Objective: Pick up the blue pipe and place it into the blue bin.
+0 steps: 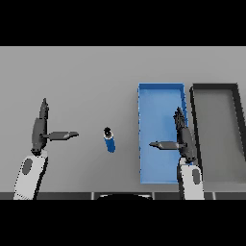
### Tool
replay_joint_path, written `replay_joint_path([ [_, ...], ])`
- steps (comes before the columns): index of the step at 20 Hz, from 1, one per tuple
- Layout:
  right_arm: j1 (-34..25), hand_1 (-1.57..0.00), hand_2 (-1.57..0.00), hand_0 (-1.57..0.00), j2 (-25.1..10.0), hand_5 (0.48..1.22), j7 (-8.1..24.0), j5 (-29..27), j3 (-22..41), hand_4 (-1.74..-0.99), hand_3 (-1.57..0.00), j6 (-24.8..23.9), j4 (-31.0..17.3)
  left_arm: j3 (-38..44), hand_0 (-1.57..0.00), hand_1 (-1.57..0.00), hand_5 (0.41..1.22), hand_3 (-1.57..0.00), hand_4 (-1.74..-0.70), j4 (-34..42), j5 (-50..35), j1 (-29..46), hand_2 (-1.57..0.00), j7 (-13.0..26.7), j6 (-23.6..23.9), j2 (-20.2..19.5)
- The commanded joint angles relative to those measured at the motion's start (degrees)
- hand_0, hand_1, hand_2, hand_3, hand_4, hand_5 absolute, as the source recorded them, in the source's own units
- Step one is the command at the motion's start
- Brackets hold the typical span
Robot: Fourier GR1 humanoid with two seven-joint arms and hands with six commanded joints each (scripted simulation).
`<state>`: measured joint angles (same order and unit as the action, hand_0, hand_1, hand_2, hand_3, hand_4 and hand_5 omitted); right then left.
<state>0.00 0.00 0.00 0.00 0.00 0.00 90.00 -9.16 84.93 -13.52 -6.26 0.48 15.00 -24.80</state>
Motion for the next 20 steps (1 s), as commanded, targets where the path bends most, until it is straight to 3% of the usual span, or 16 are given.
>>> replay_joint_path([
  [1, 0.1, 0.00, 0.00, 0.00, 0.0, 0.603, 0.0, 0.0, 0.0, -1.222, 0.00, 0.0, 0.0, 0.0, 0.00, 0.00, 0.586, 0.00, -1.01, 0.1, 0.0, 0.0, 0.00, -0.3, 0.0, 0.0],
  [6, 0.6, 0.00, 0.00, 0.00, -0.2, 0.603, -0.2, -0.4, 0.0, -1.222, 0.00, 0.4, 0.6, -0.4, 0.00, 0.00, 0.586, 0.00, -1.01, 0.9, 0.5, 0.7, 0.00, -0.9, 0.5, 0.2],
  [7, 2.5, 0.00, 0.00, 0.00, -3.6, 0.603, -3.5, 2.8, 1.7, -1.222, 0.00, 1.9, 2.6, -2.3, 0.00, 0.00, 0.586, 0.00, -1.01, 1.9, 0.9, 2.7, 0.00, -4.4, -5.4, -3.3],
  [9, 4.8, 0.00, 0.00, 0.00, -6.4, 0.601, -5.4, 5.3, 3.5, -1.230, 0.00, 3.4, 5.4, -3.4, 0.00, 0.00, 0.588, 0.00, -1.01, 2.1, 1.3, 4.8, 0.00, -7.7, -11.4, -7.8],
  [17, 5.2, 0.00, 0.00, 0.00, -7.8, 0.587, -2.7, 7.3, 5.1, -1.216, 0.00, 4.2, 7.2, -5.6, 0.00, 0.00, 0.587, 0.00, -1.02, 3.5, -0.6, 5.2, 0.00, -9.2, -19.4, -10.6],
  [20, 5.3, 0.00, 0.00, 0.00, -8.3, 0.595, -4.5, 6.7, 4.8, -1.225, 0.00, 4.7, 7.5, -8.9, 0.00, 0.00, 0.565, 0.00, -1.03, 6.7, 0.4, 6.0, 0.00, -9.0, -23.0, -11.7],
])
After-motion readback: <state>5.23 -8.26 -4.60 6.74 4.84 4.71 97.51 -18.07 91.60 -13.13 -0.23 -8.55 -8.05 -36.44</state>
